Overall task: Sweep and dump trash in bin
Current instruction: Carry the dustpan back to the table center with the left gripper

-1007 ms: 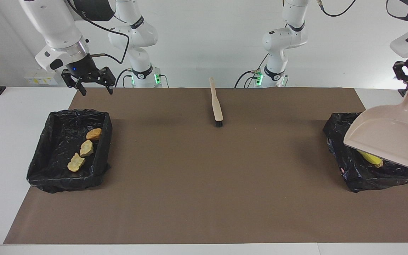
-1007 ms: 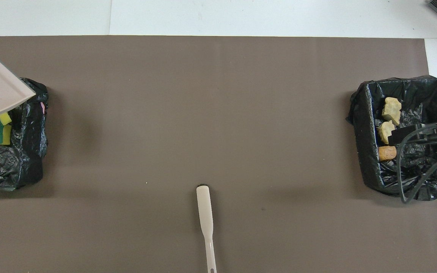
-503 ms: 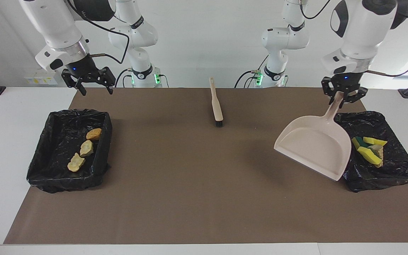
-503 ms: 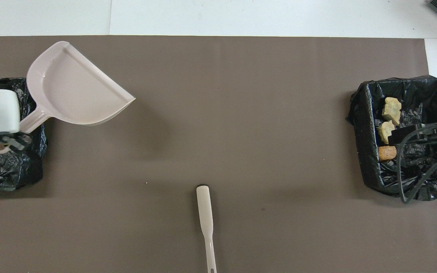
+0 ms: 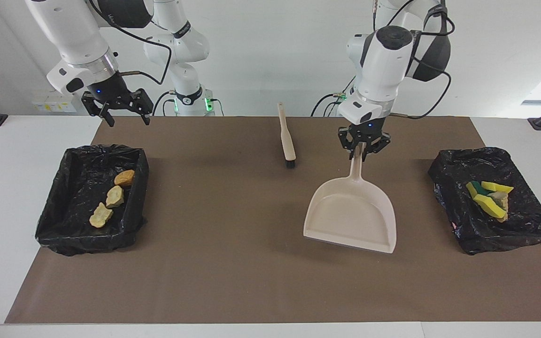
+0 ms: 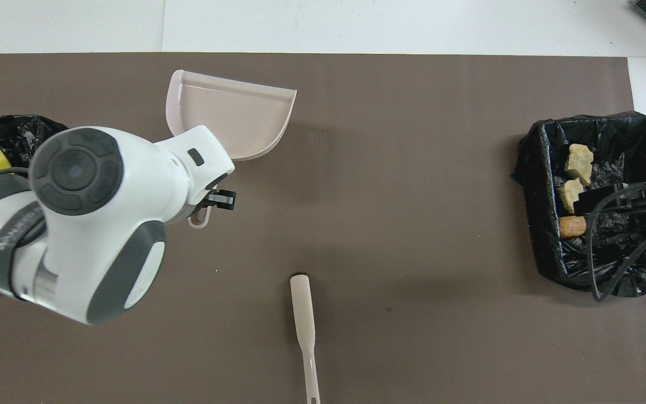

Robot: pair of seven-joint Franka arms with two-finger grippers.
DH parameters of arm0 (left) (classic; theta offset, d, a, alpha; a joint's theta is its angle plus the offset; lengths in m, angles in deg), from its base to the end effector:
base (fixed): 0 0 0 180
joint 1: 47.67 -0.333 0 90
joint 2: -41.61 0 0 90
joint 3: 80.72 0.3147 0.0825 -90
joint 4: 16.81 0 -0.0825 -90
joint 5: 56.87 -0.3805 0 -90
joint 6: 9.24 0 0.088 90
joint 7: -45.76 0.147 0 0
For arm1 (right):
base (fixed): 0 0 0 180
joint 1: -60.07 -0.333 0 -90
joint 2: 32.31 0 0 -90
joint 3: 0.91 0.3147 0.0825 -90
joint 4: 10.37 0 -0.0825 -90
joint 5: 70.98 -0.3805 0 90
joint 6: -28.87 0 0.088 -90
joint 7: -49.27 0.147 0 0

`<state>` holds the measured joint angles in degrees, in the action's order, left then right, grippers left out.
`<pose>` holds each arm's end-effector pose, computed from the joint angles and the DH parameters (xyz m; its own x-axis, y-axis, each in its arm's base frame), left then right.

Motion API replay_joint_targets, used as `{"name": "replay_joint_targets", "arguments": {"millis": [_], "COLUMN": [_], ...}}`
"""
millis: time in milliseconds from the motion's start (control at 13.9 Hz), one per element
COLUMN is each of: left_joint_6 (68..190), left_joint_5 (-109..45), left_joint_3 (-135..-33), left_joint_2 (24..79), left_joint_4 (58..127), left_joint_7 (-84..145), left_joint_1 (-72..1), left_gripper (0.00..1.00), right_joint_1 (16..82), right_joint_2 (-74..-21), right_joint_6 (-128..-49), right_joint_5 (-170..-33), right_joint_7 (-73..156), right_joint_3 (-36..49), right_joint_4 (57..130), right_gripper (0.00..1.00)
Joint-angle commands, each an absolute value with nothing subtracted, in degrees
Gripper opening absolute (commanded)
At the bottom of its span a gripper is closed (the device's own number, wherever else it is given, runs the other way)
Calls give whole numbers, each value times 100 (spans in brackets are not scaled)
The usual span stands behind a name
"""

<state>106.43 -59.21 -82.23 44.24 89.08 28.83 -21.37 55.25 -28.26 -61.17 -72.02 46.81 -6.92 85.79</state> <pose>0.5233 -0.2715 0.4661 0.9708 -0.2020 0.1297 -0.2038 -0.9790 0.0003 0.5260 -0.0099 0.5709 0.9991 0.0227 -0.0354 0.0217 -0.9994 -0.0271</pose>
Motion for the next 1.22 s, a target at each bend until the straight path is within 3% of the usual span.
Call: {"name": "replay_joint_targets", "arguments": {"millis": [0,288,1151], "left_joint_6": [11299,11775,11873], "left_joint_5": [-5757,-5618,-5124], "left_joint_3": [-8090,-8107,-8090], "left_joint_2": [5037,5513,5558], "left_joint_4": [8848,8892,9235], "left_joint_7": [2002,1904,1772], "left_joint_1": [-1561,-1050,-882], "left_gripper": [0,0,0], "right_joint_1": [5586,5586,5586], "right_joint_2": [-2792,-2783,-2792], "right_joint_6": [-6122,-6122,-6122], "right_joint_5": [-7309,-7300,-7300], "right_joint_7": [4760,4760,4760], "right_joint_3": [-663,-663,-663], "right_joint_4": [8631,8631,8631], "right_gripper": [100,100,100]}}
